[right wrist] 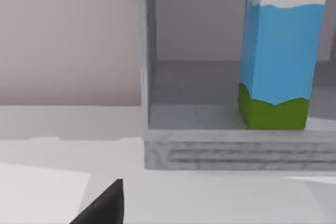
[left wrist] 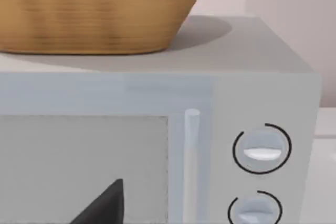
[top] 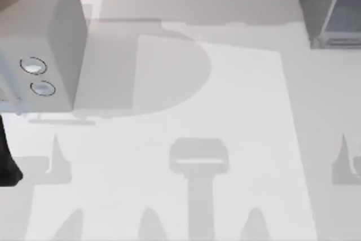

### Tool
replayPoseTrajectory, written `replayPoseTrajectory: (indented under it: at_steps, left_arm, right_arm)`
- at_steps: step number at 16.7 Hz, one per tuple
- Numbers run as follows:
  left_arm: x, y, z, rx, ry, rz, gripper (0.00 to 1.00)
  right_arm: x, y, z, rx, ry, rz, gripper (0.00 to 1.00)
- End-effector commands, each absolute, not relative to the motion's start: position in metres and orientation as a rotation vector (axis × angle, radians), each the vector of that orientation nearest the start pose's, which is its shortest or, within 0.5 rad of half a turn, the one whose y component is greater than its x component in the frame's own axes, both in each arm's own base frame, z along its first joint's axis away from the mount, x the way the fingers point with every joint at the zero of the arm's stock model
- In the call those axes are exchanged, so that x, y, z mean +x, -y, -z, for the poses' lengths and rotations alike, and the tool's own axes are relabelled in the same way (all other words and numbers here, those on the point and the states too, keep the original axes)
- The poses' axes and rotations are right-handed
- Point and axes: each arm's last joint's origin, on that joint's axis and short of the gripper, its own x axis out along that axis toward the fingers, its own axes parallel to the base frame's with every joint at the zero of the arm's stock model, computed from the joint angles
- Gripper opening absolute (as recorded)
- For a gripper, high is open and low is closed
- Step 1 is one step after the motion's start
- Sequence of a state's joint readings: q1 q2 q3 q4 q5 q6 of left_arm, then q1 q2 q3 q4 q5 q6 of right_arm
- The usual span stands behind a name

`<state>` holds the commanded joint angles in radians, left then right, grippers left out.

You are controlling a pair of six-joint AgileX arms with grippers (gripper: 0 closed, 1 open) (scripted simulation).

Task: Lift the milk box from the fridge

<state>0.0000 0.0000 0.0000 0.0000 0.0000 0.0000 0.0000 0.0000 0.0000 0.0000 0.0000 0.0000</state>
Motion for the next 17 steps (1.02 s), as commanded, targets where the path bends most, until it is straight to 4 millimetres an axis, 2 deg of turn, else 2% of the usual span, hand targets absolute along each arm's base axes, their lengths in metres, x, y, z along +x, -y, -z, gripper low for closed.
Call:
replayPoseTrajectory:
  at_steps: [4, 8, 17]
  left_arm:
    - [0.106, 0.001, -0.160, 0.000, 0.000, 0.000, 1.00]
    - [0.106, 0.001, -0.160, 0.000, 0.000, 0.000, 1.00]
    - [0.106, 0.001, -0.160, 0.000, 0.000, 0.000, 1.00]
  right_arm:
    - [0.108, 0.003, -0.160, 0.001, -0.004, 0.012, 1.00]
    - [0.118, 0.012, -0.159, 0.007, -0.032, 0.067, 1.00]
    - [0.170, 0.052, -0.152, 0.025, -0.083, 0.082, 1.00]
